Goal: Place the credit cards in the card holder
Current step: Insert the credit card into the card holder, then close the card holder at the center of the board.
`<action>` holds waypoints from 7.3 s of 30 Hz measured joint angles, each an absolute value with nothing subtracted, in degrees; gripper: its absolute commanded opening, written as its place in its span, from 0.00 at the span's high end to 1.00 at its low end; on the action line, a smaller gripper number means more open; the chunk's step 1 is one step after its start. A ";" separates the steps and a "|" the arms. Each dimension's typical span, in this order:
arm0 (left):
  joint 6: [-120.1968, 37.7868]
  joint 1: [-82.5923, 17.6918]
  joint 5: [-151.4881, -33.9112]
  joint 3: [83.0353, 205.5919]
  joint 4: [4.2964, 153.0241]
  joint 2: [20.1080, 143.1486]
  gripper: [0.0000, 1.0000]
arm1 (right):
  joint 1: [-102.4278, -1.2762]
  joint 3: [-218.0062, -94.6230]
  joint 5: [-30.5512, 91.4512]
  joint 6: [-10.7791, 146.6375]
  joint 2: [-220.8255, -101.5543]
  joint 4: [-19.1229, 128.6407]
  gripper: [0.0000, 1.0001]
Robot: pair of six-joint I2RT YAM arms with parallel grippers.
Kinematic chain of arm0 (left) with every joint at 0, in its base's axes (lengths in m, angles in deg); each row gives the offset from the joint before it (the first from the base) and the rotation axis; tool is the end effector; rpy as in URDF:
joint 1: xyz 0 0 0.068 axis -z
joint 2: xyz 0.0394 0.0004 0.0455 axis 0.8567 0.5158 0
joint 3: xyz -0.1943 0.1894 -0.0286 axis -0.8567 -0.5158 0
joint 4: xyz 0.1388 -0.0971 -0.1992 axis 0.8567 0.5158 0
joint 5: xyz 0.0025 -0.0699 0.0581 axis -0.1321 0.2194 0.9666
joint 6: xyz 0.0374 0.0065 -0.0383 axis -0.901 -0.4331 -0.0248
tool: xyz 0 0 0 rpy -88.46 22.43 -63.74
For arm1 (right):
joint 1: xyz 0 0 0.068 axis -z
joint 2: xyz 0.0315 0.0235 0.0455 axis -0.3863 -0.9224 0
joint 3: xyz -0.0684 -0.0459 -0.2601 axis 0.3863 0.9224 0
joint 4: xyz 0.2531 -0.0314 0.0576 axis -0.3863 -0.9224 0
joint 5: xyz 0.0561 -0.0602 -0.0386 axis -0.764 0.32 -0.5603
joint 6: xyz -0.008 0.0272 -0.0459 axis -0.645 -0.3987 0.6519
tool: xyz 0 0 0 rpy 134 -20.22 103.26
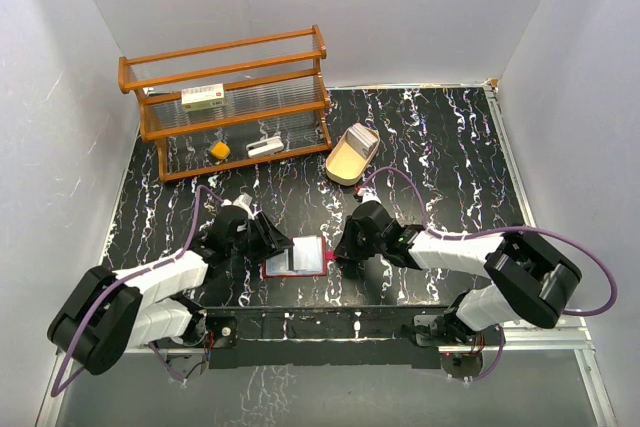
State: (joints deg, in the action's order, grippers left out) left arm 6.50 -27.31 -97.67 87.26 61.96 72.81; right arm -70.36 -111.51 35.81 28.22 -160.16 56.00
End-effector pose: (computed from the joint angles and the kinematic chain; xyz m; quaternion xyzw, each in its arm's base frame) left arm 0.1712 -0.1150 0.1429 -0.1546 0.8596 -0.4106 0.2621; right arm 0.1689 0.1874 0.1451 -0.0161 0.9351 0.2717 0.2271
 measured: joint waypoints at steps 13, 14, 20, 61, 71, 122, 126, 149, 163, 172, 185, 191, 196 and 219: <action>1.91 -27.31 -96.95 92.57 72.14 73.07 0.53 | -70.36 -110.79 35.15 28.33 -158.98 56.96 1.00; 2.13 -27.31 -97.34 92.53 71.57 73.49 0.53 | -70.36 -110.79 35.15 28.33 -158.91 56.96 1.00; 4.03 -27.31 -100.14 91.15 66.39 75.32 0.53 | -70.36 -110.79 35.13 28.33 -158.91 57.14 1.00; 3.09 -22.33 -97.02 97.31 75.70 72.31 0.30 | -70.38 -110.90 39.11 31.19 -157.69 53.88 1.00; -1.54 -22.44 -88.27 98.62 91.48 66.71 0.15 | -70.41 -110.90 39.70 31.24 -156.68 53.79 1.00; 7.22 -22.44 -106.94 92.26 59.88 75.91 0.78 | -70.78 -109.67 34.91 32.55 -160.42 62.60 0.95; 6.22 -22.44 -106.70 92.99 60.23 77.07 0.68 | -70.78 -109.70 34.98 32.66 -160.38 62.45 0.94; 0.32 -22.44 -102.11 97.51 72.14 75.76 1.00 | -71.00 -109.78 35.15 33.10 -160.38 61.29 0.97; -0.34 -22.44 -105.93 97.53 65.63 85.90 0.94 | -71.00 -111.60 33.49 32.75 -160.38 59.85 0.84; -0.82 -22.44 -106.15 97.51 64.75 86.32 0.94 | -71.00 -112.89 30.01 30.63 -160.49 60.00 0.79; 0.25 -22.44 -106.24 95.63 61.08 86.14 0.93 | -71.00 -113.91 26.21 27.43 -163.70 62.97 0.74; 0.78 -22.44 -106.18 95.02 60.12 86.05 0.92 | -70.97 -114.33 25.69 27.04 -164.95 63.82 0.72; 1.30 -22.46 -106.18 94.62 59.40 85.99 0.92 | -70.97 -114.50 25.27 26.78 -165.36 64.57 0.70; 1.67 -22.44 -106.04 94.60 59.57 85.75 0.90 | -71.17 -115.66 25.95 27.22 -165.78 62.47 0.82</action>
State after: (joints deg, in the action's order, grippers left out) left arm 1.67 -22.44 -106.04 94.60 59.57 85.75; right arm -71.17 -115.66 25.95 27.22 -165.78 62.47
